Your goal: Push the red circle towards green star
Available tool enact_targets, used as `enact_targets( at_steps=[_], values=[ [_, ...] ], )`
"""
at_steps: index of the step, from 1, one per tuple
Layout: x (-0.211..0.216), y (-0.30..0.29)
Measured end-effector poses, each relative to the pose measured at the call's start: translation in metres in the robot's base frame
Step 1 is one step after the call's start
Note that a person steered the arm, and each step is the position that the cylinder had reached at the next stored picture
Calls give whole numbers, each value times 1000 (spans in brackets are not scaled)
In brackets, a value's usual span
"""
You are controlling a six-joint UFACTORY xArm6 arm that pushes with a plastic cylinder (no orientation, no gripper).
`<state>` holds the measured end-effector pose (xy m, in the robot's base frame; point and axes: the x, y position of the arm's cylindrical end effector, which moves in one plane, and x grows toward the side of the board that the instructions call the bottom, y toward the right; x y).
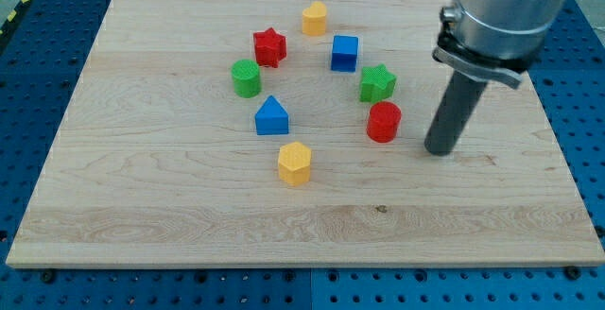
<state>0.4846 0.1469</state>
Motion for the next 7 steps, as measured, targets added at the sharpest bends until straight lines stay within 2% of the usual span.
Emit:
enact_targets(
  at_steps=[1, 7],
  values=[
    [-16, -14],
    [-8, -37]
  ],
)
